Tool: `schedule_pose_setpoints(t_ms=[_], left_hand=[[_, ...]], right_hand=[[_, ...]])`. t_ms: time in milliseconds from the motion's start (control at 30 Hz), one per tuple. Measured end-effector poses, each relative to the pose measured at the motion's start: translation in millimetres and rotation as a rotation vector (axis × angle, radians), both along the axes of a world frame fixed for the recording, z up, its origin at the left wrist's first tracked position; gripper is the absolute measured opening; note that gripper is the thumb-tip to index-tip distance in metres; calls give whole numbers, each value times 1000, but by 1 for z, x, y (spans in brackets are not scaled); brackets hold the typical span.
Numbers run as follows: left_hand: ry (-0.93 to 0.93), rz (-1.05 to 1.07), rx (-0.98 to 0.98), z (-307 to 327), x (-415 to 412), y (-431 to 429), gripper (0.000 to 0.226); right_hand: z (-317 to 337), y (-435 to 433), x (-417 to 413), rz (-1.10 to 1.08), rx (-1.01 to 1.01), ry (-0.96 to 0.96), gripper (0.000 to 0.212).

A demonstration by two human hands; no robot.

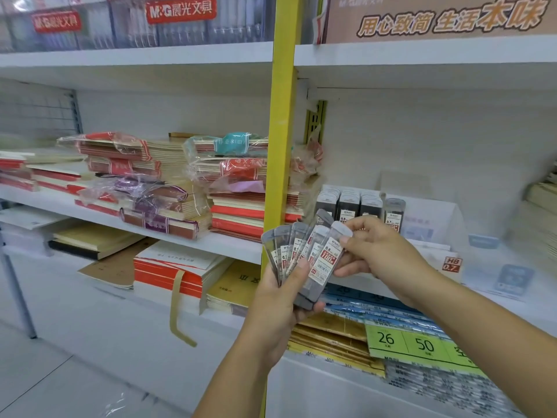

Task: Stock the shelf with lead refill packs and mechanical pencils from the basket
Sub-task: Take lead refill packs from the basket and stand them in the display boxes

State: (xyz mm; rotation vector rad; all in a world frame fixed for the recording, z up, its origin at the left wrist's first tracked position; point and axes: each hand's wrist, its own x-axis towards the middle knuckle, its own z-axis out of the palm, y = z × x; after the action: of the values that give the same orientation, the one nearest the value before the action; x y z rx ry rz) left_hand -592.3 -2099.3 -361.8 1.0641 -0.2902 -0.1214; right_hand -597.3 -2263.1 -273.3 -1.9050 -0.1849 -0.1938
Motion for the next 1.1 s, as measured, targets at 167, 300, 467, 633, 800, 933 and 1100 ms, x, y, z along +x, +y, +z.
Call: schedule_pose_setpoints(t_ms=[167,300,467,633,800,933,1100], left_hand=[[7,34,-72,0,4,4,48],[18,150,-137,-1,10,14,51],[0,221,-153,-3,16,28,49],[16,190,-141,-4,16,30,50],[28,122,-112,-4,13,25,48],[23,95,-92,-3,12,23,48],[12,56,-101,-2,9,19,40]], right_hand=[[15,-3,3,-115,78,-125,5],[40,-8,12,-234,12,-403,4],[49,-4,29,-211,-341,-548,8],[36,1,52,-246,-621,-413,15],[32,-1,64,-362,-858,-459,20],[29,1,53,-388,-883,-563,25],[9,14,15,29,-326,-224,11]])
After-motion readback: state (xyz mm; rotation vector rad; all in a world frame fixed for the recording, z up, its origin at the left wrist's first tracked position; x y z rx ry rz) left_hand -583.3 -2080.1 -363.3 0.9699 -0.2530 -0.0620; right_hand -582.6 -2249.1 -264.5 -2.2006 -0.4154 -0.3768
